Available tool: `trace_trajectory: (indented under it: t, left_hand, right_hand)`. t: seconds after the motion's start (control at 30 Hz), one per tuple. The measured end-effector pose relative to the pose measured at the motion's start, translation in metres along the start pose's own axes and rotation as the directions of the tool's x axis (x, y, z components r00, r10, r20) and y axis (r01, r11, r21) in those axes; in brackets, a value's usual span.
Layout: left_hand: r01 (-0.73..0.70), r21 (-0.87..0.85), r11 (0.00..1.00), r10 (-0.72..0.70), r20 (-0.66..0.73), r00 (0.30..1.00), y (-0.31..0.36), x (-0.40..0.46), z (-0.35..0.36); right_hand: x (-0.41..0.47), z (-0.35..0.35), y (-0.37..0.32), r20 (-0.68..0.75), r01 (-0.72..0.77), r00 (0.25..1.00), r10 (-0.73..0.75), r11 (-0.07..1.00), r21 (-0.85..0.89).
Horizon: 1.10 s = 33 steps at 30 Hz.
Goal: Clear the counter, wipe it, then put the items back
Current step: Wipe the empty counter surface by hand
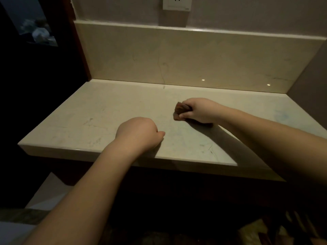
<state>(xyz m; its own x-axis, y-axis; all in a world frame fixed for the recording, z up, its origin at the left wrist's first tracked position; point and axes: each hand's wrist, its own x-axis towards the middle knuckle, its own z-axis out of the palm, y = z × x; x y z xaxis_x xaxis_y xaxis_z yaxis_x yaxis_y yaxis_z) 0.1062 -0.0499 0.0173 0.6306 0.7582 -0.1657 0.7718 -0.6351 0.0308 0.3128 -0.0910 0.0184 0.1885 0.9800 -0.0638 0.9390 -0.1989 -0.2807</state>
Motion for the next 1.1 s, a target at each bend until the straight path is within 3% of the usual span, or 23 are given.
trace_trajectory:
  t: [0.13, 0.37, 0.67, 0.93, 1.1]
  left_hand:
    - [-0.008, -0.020, 1.000, 0.007, -0.035, 0.999, -0.002, 0.000, 0.002]
    - [-0.024, -0.049, 0.999, 0.020, -0.079, 0.997, -0.004, 0.000, 0.008]
    - [-0.017, -0.056, 0.998, 0.012, -0.083, 0.996, -0.004, 0.001, 0.010]
    - [-0.012, -0.131, 0.991, -0.001, -0.097, 0.995, -0.005, -0.002, 0.012]
    - [-0.008, -0.136, 0.991, -0.008, -0.118, 0.993, -0.004, -0.002, 0.014]
  right_hand:
    - [-0.001, 0.007, -0.009, -0.048, -0.011, 0.999, 0.011, 1.000, -0.006]
    - [-0.073, 0.005, -0.023, 0.209, 0.086, 0.975, -0.075, 0.995, -0.045]
    - [-0.025, 0.013, -0.031, 0.019, -0.041, 0.999, 0.041, 0.999, -0.004]
    - [-0.118, 0.013, -0.030, 0.158, 0.097, 0.983, -0.096, 0.995, 0.007]
    - [-0.100, 0.011, -0.037, 0.161, 0.049, 0.986, -0.044, 0.998, -0.028]
